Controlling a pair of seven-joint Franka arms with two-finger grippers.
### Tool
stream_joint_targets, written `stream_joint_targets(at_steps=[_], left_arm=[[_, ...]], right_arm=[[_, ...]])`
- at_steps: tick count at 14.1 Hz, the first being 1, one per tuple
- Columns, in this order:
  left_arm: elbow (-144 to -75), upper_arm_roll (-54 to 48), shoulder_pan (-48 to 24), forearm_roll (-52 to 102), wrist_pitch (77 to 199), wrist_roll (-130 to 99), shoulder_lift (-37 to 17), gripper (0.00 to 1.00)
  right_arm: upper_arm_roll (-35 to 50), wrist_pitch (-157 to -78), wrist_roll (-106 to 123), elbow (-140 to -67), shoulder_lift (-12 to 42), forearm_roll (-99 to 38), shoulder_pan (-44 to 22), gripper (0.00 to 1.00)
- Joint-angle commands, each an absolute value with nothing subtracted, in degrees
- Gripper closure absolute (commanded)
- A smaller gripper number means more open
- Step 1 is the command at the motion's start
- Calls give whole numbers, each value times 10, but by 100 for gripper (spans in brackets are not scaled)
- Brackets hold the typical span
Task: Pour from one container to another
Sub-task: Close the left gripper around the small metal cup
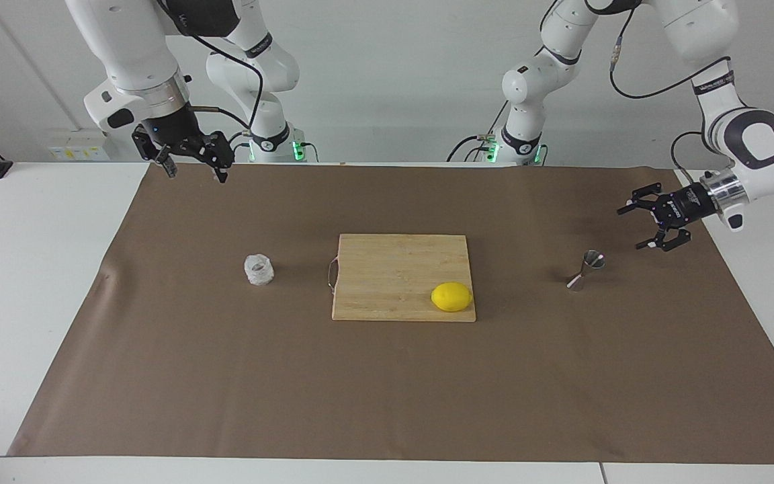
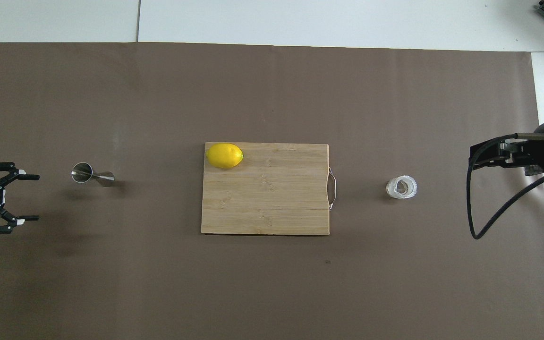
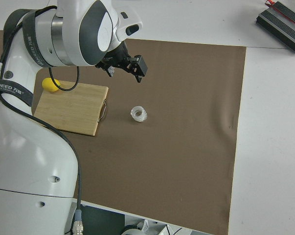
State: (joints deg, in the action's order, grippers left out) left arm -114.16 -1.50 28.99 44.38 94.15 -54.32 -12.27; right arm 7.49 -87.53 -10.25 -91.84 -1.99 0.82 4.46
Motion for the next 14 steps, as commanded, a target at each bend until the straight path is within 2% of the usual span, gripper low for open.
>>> stream_joint_targets(at_steps=[1,5,14], left_arm=[[-1120,-18,251,475,966,-540,-168,0],[-1119,-18,208,517,1000,-519,-198,0],[-1107,-18,214,545,997,-480,-234,0]], right_arm=[[79,-875,-108,-933,-33,9,53,0],[79,-875,-107,-933,-33,9,54,0],[79,-875,-108,-933,-33,9,59,0]])
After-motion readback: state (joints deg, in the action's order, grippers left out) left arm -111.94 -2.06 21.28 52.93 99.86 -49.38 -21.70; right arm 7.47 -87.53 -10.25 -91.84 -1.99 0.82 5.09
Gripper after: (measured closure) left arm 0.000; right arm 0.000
